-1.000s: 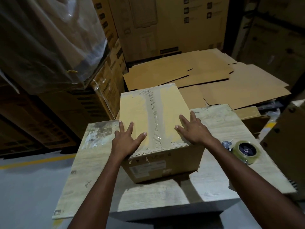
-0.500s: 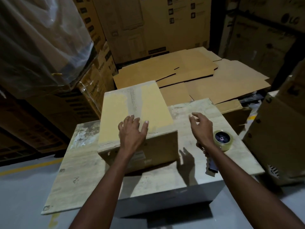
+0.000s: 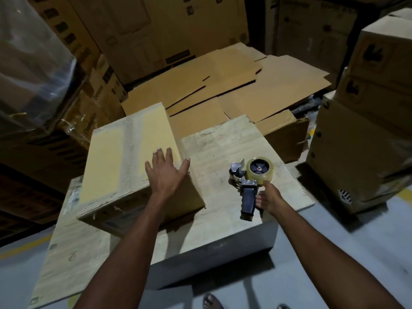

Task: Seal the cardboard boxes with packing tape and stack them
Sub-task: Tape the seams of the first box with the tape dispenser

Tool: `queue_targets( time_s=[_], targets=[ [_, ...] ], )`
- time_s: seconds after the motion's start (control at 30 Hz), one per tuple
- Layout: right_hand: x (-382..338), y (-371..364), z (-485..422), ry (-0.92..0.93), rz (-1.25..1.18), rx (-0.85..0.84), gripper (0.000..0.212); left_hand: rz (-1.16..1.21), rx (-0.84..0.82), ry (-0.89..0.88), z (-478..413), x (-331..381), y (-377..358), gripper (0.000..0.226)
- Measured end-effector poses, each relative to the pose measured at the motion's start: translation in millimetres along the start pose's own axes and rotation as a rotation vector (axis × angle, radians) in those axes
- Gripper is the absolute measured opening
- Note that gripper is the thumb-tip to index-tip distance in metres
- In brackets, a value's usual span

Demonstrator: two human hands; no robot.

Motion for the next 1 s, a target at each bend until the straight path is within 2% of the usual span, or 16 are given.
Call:
queue_targets(
  time_s=[0.13, 0.33, 0.47, 0.67, 0.8, 0.9, 1.0],
  targets=[
    [7, -14, -13, -0.121, -0.032, -0.175, 0.058, -0.059, -0.004, -0.002, -1, -1, -1, 0.093],
    [22, -28, -18, -0.194, -0.119, -0.228, 0.056, -0.056, -0.007, -0.003, 0, -1, -2, 0.097],
    [29, -42, -16, -0.189, -0.338, -0.303, 0.063, -0.058, -0.004, -0.005, -2, 0, 1, 0.102],
    [26, -54, -12, -0.21, -0.688, -0.479, 0.061, -0.057, -0.011, -0.015, -4, -3, 1, 0.107],
    [19, -54, -4, -0.239, -0.676, -0.595, 0.062, -0.054, -0.006, -0.03, -5, -5, 2, 0.107],
    [13, -46, 4, -0.269, -0.597, -0.601, 0.062, -0.051, -0.012, -0.061, -2, -6, 3, 0.107],
    [-2, -44, 30, -0.202, -0.472, -0.654, 0.06, -0.052, -0.022, -0.114, 4, -12, 4, 0.106]
  ],
)
Point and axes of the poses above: each hand's wrist, its own z-axis away from the middle knuckle, its own y-axis out of the back of the hand, x = y × z, the point moved 6 cm from there along -z, towards the middle knuckle
